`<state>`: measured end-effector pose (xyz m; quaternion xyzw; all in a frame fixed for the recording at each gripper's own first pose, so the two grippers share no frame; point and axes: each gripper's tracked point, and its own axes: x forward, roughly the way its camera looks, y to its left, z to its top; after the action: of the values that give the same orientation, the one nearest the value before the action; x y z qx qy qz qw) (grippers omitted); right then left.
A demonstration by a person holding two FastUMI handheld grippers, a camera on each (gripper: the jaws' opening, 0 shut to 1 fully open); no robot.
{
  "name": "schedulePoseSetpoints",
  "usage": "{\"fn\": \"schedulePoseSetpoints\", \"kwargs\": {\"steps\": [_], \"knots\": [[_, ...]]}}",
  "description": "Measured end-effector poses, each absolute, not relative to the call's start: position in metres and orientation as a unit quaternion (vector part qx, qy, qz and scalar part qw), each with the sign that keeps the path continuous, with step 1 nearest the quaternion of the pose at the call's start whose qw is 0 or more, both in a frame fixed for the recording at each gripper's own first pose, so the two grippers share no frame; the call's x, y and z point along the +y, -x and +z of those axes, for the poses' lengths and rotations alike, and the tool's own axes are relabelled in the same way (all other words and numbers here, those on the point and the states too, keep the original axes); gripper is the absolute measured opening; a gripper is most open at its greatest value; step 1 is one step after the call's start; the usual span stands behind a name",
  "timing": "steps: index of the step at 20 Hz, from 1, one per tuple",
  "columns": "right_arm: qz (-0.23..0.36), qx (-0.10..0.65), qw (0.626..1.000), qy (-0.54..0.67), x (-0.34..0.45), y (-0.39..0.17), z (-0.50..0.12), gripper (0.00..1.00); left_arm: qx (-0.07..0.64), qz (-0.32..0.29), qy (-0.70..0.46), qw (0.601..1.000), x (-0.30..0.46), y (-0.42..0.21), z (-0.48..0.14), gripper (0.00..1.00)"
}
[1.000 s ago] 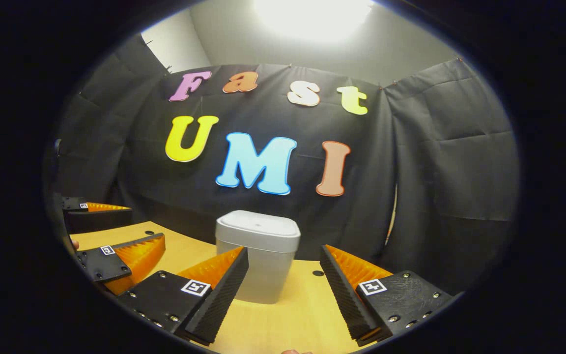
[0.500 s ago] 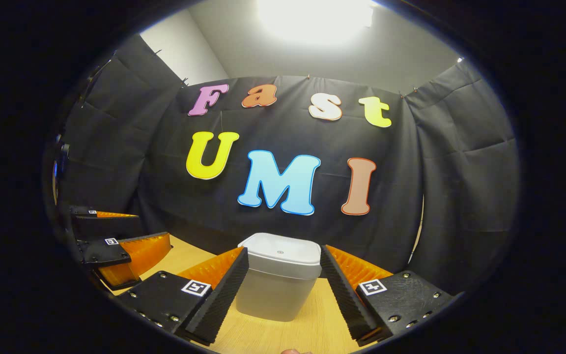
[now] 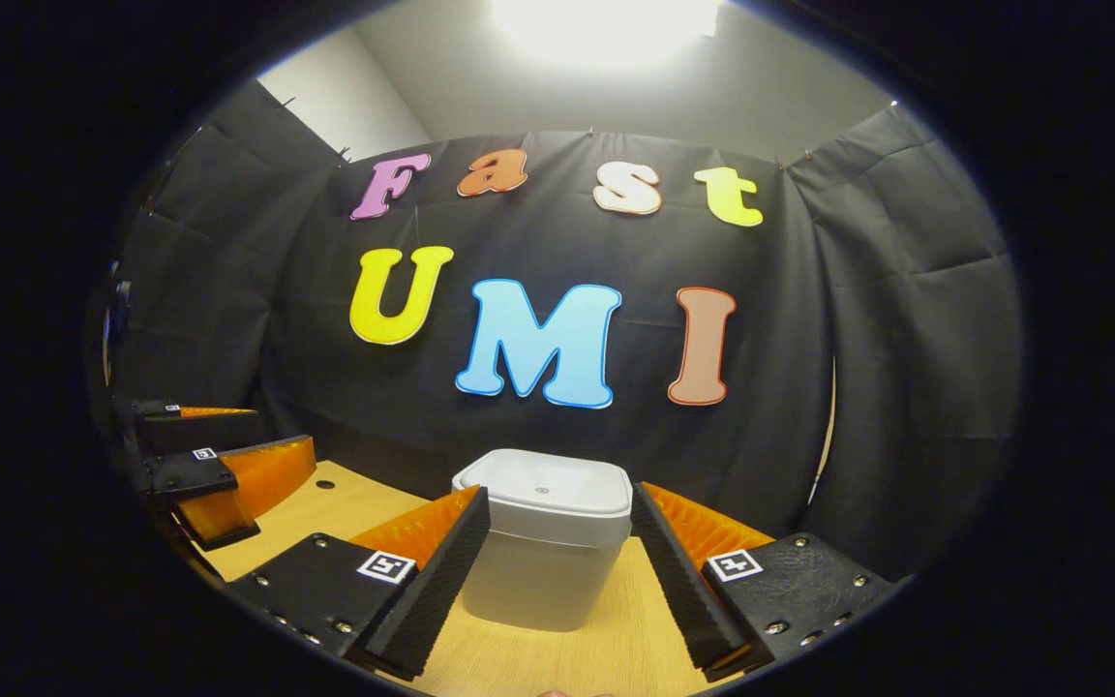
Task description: Press the lid of the desktop garbage bin to open it, pick up the crumpled paper on the desktop and throw it into the bin, then pick up the pop can on the desktop and drop it into the bin, and finally close the garbage bin lid.
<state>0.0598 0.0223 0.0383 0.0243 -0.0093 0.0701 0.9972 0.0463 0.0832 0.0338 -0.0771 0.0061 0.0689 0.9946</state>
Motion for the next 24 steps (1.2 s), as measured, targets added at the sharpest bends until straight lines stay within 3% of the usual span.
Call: {"fn": "schedulePoseSetpoints", "kwargs": {"steps": [6, 9, 10, 13, 15, 16, 17, 18, 24], "knots": [[0.055, 0.009, 0.998, -0.019, 0.021, -0.07, 0.03, 0.93, 0.016, 0.068, 0.08, 0.994, 0.092, -0.053, 0.025, 0.95], [0.049, 0.017, 0.999, -0.017, 0.023, -0.073, 0.027, 0.87, 0.016, 0.063, 0.082, 0.994, 0.096, -0.055, 0.024, 0.95], [0.05, 0.019, 0.998, -0.017, 0.025, -0.073, 0.026, 0.75, 0.016, 0.063, 0.083, 0.994, 0.097, -0.055, 0.024, 0.92], [0.046, 0.025, 0.998, -0.018, 0.03, -0.078, 0.025, 0.58, 0.019, 0.064, 0.085, 0.994, 0.104, -0.054, 0.02, 0.9], [0.032, 0.025, 0.999, -0.025, 0.026, -0.084, 0.021, 0.39, 0.019, 0.065, 0.085, 0.994, 0.11, -0.053, 0.019, 1.0], [0.039, 0.023, 0.998, -0.031, 0.032, -0.083, 0.024, 0.26, 0.019, 0.066, 0.085, 0.994, 0.113, -0.053, 0.017, 1.0], [0.006, 0.031, 0.999, -0.027, 0.023, -0.089, 0.022, 0.26, 0.02, 0.067, 0.084, 0.994, 0.115, -0.053, 0.016, 1.0], [0.012, 0.023, 0.999, -0.04, 0.019, -0.087, 0.024, 0.01, 0.021, 0.068, 0.085, 0.994, 0.117, -0.054, 0.015, 1.0], [0.025, 0.047, 0.997, -0.058, 0.029, -0.095, 0.014, 0.01, 0.028, 0.074, 0.092, 0.993, 0.124, -0.055, 0.007, 1.0]]}}
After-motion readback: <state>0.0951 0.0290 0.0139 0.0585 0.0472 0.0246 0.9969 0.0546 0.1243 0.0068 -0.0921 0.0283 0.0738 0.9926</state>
